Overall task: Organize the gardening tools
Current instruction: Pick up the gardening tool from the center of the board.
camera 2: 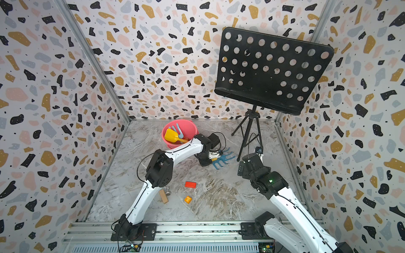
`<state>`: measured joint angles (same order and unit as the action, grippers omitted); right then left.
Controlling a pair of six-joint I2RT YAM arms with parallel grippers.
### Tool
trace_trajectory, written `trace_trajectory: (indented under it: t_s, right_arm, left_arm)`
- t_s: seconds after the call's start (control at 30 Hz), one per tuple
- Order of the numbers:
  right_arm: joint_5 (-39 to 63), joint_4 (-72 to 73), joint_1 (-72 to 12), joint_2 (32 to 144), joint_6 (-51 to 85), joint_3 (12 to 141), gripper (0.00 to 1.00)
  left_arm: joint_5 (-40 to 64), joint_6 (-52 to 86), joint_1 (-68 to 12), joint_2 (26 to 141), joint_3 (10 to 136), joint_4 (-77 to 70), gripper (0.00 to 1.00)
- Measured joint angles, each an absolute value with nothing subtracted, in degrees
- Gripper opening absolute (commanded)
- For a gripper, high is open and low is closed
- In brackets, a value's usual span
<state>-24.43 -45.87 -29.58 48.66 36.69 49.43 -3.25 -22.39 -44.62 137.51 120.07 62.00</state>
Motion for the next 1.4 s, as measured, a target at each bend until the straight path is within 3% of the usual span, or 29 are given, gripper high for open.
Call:
trace_trajectory:
  t_s: [0.3,0.8,0.97,1.4]
  right_arm:
    - [-20.71,-44.95,-29.58,48.66,36.71,49.43,1.00]
    - [2.31,-26.94,-29.56,55.44,34.48,49.65,1.00]
    - [8.03,-19.81,-29.58,60.49,34.46,51.20,0.99]
    - [11.60,-8.60,-29.56,71.70,34.33,60.23,0.93]
  left_arm:
    - [1.96,-15.22,-44.64,119.57,104.05,53.58,0.00]
    - [6.46,-2.37,-44.71,94.45,77.69,33.95,0.00]
    - [6.37,-0.67,-44.73,89.21,71.88,28.82,0.00]
    - [6.57,1.15,-44.73,83.11,62.81,21.98,0.00]
